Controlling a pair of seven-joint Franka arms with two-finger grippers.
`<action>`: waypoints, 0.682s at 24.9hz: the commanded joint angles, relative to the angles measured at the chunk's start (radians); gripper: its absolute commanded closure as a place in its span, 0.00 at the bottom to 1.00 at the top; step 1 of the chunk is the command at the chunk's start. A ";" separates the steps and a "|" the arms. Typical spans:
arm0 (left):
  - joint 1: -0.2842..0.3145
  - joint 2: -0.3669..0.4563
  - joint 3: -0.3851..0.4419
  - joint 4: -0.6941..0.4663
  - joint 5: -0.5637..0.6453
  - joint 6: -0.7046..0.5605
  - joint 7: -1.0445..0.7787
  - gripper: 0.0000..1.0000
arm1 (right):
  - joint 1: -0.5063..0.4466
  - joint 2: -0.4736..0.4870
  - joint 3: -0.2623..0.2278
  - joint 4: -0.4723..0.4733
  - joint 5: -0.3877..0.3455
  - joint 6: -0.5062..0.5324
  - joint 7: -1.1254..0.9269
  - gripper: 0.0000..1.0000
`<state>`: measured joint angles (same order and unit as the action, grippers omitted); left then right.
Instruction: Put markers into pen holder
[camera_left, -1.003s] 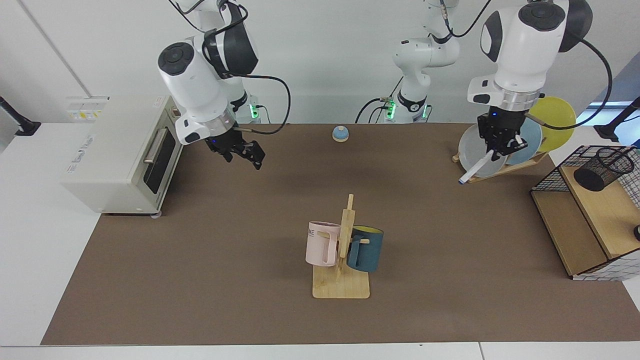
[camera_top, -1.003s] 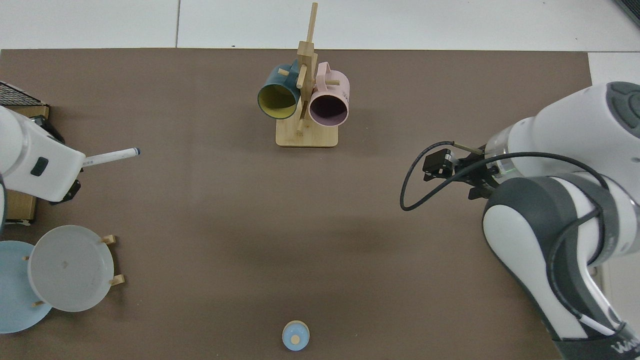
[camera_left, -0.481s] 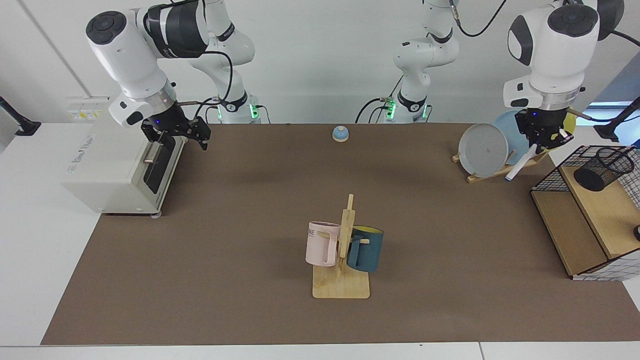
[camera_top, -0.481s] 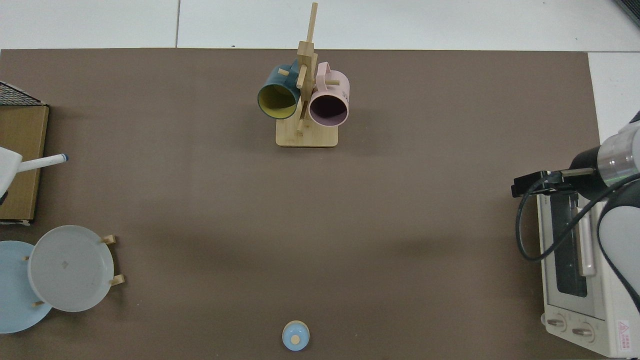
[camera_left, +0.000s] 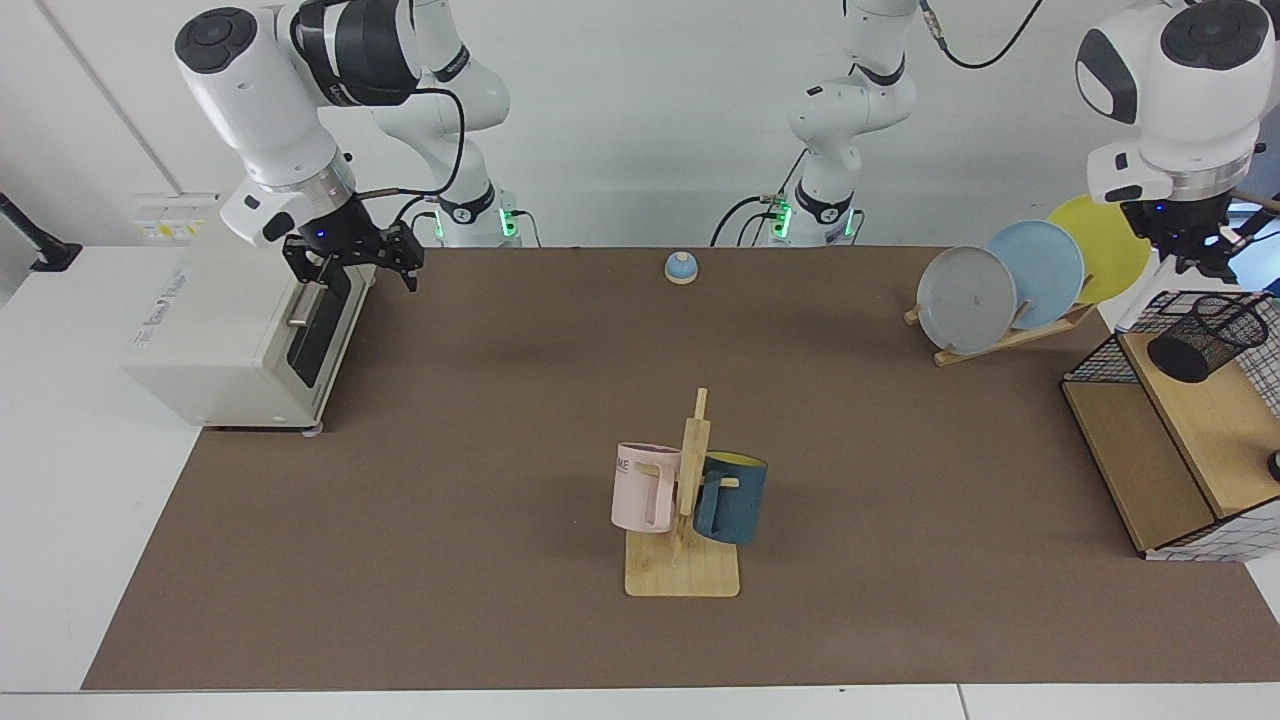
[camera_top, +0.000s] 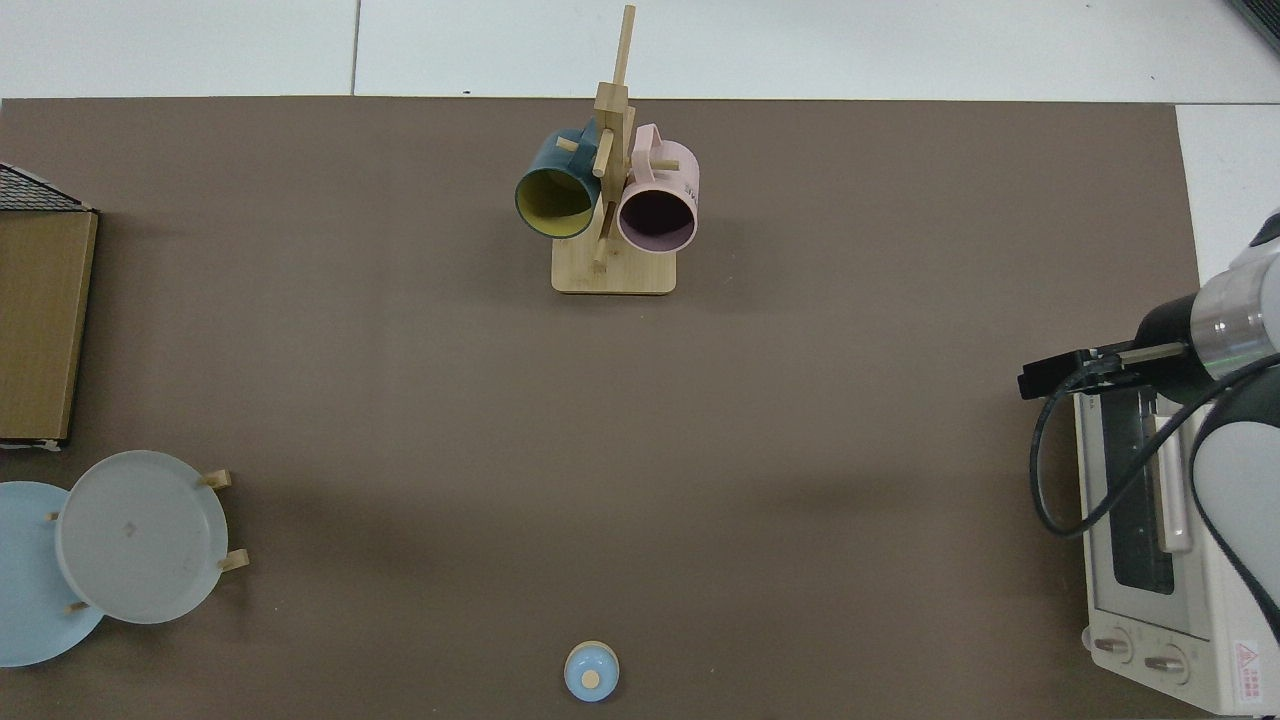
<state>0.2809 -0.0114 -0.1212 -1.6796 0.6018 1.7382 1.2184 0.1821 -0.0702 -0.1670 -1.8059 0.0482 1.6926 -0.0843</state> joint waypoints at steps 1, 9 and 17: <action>0.006 0.071 -0.009 0.113 0.110 -0.003 0.084 1.00 | -0.009 0.001 0.004 0.005 -0.016 0.004 -0.011 0.00; 0.072 0.119 -0.005 0.162 0.202 0.148 0.234 1.00 | -0.009 0.001 0.003 0.005 -0.054 0.048 -0.009 0.00; 0.096 0.134 -0.008 0.162 0.306 0.251 0.366 1.00 | -0.006 -0.002 0.004 0.005 -0.091 0.070 -0.011 0.00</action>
<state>0.3743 0.0982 -0.1180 -1.5466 0.8414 1.9639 1.5176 0.1817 -0.0702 -0.1679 -1.8050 -0.0061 1.7477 -0.0843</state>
